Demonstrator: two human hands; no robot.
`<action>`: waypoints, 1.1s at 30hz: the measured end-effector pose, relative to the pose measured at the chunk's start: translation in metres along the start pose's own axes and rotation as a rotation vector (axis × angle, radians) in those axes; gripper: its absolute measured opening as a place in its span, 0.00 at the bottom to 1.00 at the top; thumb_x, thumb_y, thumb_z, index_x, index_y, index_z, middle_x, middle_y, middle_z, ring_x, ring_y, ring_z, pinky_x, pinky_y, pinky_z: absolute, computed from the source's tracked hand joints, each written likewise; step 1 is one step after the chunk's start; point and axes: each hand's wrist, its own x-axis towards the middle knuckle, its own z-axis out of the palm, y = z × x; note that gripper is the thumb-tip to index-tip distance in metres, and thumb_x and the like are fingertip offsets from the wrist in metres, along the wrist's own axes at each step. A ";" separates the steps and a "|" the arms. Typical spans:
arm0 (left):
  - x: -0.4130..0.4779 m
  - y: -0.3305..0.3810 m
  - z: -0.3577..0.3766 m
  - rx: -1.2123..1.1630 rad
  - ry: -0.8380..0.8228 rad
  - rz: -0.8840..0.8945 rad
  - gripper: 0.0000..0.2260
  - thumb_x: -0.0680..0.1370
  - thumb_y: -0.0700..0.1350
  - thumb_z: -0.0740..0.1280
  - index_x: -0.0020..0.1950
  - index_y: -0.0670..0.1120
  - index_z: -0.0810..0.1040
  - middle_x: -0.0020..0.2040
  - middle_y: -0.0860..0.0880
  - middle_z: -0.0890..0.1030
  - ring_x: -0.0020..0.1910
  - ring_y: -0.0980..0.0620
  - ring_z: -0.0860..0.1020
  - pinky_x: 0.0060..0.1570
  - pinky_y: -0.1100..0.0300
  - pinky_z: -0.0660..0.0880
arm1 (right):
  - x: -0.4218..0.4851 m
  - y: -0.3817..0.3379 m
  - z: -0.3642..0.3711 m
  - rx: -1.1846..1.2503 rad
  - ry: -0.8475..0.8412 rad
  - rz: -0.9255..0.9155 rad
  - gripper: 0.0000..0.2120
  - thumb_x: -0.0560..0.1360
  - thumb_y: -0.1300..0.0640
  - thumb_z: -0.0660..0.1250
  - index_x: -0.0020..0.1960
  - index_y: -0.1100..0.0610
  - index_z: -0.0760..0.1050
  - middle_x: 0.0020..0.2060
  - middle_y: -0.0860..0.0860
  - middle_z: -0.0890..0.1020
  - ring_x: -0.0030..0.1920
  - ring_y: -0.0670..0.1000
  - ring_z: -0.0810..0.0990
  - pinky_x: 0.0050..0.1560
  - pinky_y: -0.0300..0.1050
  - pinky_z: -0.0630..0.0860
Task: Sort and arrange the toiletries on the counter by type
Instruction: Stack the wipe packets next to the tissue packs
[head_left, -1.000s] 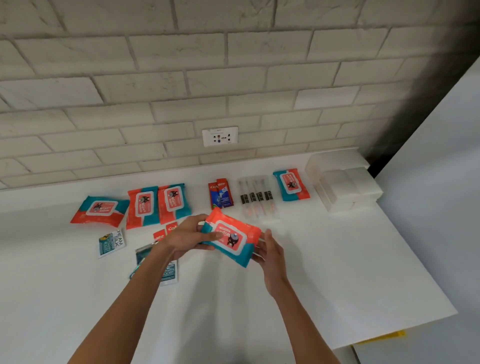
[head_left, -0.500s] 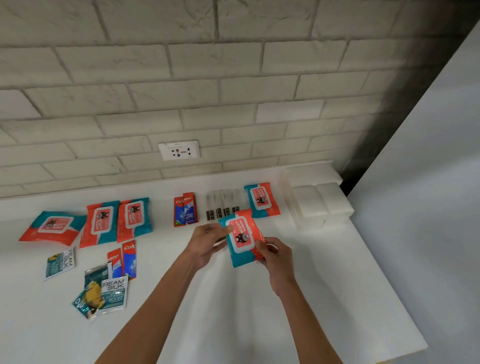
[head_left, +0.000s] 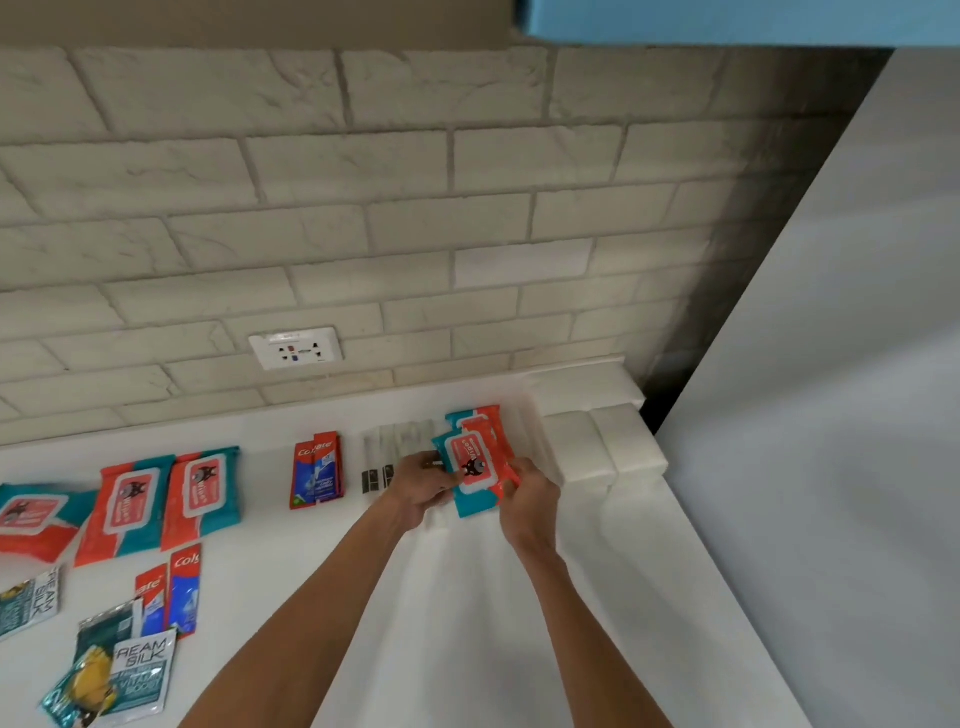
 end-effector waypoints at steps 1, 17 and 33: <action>0.007 0.004 0.003 0.005 0.000 -0.002 0.20 0.73 0.30 0.75 0.63 0.39 0.78 0.57 0.42 0.84 0.54 0.45 0.83 0.51 0.52 0.82 | 0.005 -0.003 0.002 0.171 0.011 0.022 0.10 0.86 0.63 0.65 0.65 0.60 0.79 0.52 0.51 0.86 0.54 0.51 0.87 0.50 0.40 0.84; 0.073 0.014 0.022 0.365 0.257 0.218 0.30 0.73 0.37 0.78 0.72 0.42 0.72 0.62 0.42 0.81 0.53 0.48 0.81 0.47 0.58 0.81 | 0.055 0.012 0.031 0.461 -0.068 0.119 0.13 0.88 0.51 0.58 0.59 0.54 0.79 0.52 0.53 0.87 0.54 0.55 0.88 0.62 0.58 0.84; 0.083 -0.014 -0.005 1.480 0.058 0.586 0.35 0.84 0.61 0.56 0.85 0.52 0.43 0.85 0.53 0.45 0.83 0.43 0.47 0.80 0.47 0.52 | 0.087 0.045 0.042 -1.002 -0.298 -0.558 0.44 0.85 0.53 0.68 0.87 0.56 0.41 0.84 0.53 0.41 0.86 0.57 0.45 0.79 0.55 0.38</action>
